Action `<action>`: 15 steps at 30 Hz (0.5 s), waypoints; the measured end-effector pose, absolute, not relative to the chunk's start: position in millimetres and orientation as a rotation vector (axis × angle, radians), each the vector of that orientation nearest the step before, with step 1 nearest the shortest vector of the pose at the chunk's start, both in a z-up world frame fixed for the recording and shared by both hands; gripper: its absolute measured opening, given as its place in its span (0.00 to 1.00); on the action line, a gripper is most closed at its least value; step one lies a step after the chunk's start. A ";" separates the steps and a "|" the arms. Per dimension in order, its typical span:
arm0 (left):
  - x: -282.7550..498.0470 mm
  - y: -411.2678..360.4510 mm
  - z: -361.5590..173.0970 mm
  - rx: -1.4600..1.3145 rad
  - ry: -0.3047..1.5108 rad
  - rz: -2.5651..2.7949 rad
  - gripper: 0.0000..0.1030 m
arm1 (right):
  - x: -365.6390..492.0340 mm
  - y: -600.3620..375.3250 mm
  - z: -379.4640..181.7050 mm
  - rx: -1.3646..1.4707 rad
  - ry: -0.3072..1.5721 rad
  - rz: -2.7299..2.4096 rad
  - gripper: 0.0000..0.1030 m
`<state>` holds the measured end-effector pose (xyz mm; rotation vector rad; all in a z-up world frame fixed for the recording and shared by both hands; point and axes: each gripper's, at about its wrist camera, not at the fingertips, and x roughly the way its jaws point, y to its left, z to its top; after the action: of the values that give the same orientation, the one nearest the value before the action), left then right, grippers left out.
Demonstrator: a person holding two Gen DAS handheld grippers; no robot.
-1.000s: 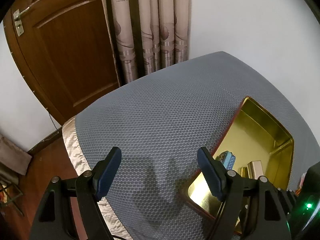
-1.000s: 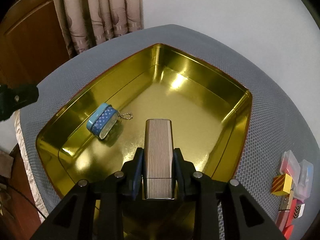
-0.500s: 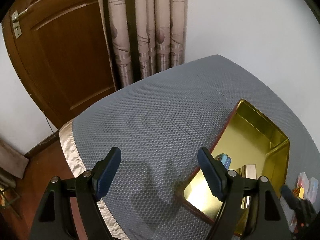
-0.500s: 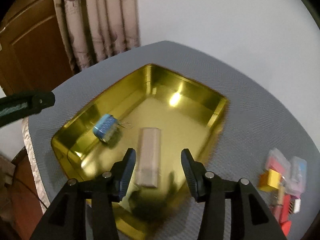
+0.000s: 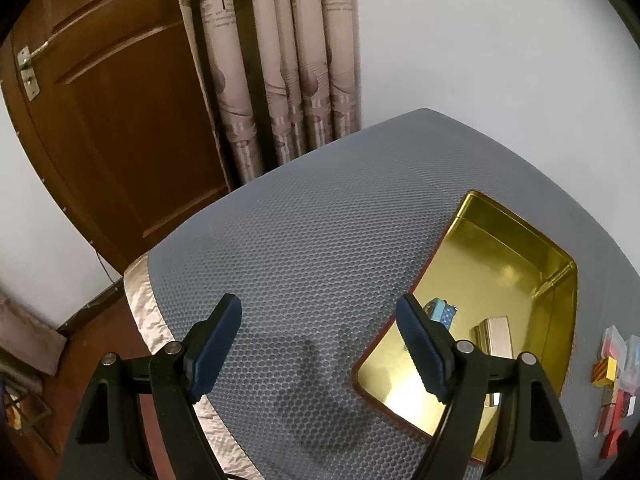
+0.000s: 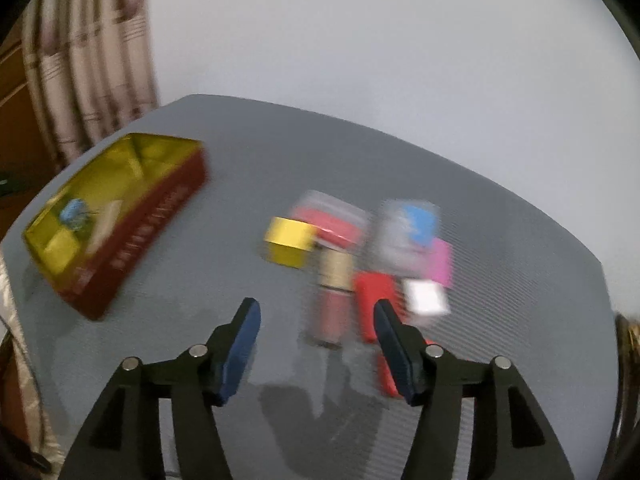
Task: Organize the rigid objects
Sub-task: 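Grasp the red square compact with the right tool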
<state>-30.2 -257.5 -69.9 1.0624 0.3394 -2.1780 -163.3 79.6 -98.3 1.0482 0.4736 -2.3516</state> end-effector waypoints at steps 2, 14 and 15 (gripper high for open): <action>-31.2 -254.5 -69.6 1.062 0.322 -2.187 0.75 | -171.4 94.1 -105.0 1.079 0.461 -2.380 0.60; -38.4 -234.9 -70.8 1.063 0.228 -2.249 0.76 | -198.2 114.9 -152.3 1.185 0.448 -2.397 0.60; -38.5 -231.8 -71.5 1.063 0.217 -2.257 0.76 | -199.6 115.3 -155.3 1.184 0.451 -2.397 0.60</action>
<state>-38.5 -231.8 -71.5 1.0634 0.2169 -2.2565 -199.6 115.3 -155.3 1.1839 0.4506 -2.3972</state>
